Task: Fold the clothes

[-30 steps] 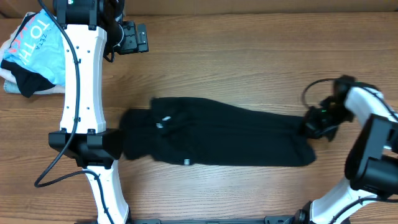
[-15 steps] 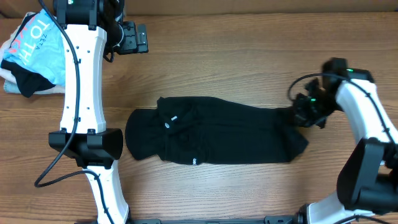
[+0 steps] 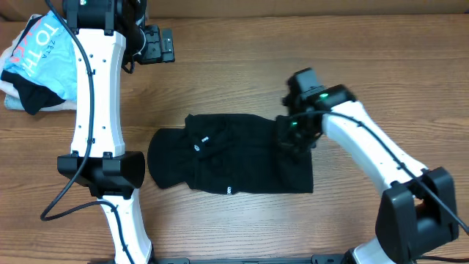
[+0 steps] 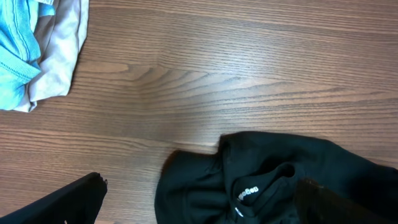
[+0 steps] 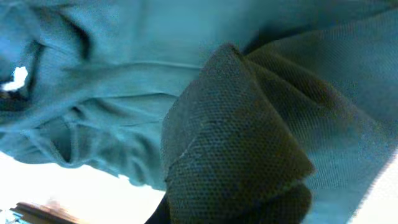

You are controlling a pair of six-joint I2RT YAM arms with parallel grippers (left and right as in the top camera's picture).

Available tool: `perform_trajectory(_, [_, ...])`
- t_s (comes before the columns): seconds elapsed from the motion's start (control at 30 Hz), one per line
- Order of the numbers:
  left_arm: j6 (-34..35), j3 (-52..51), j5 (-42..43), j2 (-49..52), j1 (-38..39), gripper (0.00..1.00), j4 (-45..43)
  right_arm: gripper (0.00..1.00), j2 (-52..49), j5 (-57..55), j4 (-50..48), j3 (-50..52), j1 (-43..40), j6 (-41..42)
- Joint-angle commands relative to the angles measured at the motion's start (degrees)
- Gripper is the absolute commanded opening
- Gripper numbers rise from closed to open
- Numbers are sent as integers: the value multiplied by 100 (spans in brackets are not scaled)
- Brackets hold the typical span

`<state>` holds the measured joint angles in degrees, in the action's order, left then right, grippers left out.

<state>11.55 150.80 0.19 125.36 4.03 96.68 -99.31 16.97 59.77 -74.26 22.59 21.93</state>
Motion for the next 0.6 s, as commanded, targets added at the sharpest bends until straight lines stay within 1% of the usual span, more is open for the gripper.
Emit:
perform_trajectory(0.0, [-131,79,-79,-127,9,100,11,15,87,-59,-264,-114,310,638])
perform_trajectory(0.03, [-129,79,-76,-127,9,100,11,23,87,-48,-339,-114,389,667])
perform_trajectory(0.07, [-129,79,-76,-127,9,100,11,28,87,-20,-398,-114,446,662])
perform_trajectory(0.13, [-131,79,-76,-127,11,100,11,34,87,87,-496,-114,553,649])
perform_trajectory(0.23, [-133,74,-76,-127,11,100,13,36,94,527,-599,-133,612,466])
perform_trajectory(0.33, [-175,74,-50,-127,11,100,13,38,107,632,-474,-245,573,345])
perform_trajectory(0.43, [-428,74,238,-131,11,100,13,40,177,568,-81,-514,446,44])
perform_trajectory(0.47, [-509,74,356,-133,11,100,13,42,203,474,48,-590,411,31])
perform_trajectory(0.57, [-640,74,765,-179,9,100,13,42,299,61,487,-820,308,28])
